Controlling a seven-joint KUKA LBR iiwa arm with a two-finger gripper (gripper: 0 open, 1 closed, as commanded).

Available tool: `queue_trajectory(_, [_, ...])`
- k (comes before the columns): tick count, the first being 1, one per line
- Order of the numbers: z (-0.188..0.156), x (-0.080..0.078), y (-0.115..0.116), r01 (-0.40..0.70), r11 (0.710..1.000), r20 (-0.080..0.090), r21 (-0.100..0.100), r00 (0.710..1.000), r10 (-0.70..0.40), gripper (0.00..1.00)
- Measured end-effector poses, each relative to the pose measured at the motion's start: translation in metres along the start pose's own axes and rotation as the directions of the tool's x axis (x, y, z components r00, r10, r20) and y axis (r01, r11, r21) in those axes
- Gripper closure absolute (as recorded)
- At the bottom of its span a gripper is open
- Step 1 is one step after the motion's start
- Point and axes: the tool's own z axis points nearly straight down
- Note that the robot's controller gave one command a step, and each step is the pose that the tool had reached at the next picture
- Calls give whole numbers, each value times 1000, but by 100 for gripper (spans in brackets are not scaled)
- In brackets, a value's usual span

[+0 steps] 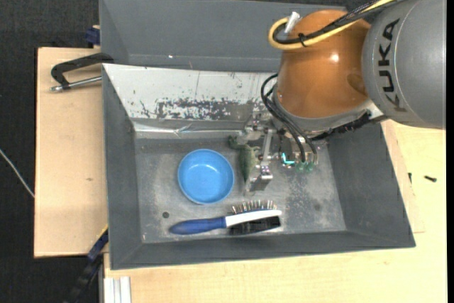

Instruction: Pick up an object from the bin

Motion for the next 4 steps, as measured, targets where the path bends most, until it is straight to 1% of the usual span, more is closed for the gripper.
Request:
queue_trajectory(1, [147,-27,-12,212,977,15,0,977,-212,0])
queue_trajectory(2, [141,-29,-11,212,977,19,0,977,-212,100])
queue_trajectory(3, [30,-5,-59,192,981,17,4,981,-192,100])
queue_trajectory(4, [-99,-32,-75,229,973,21,6,973,-229,100])
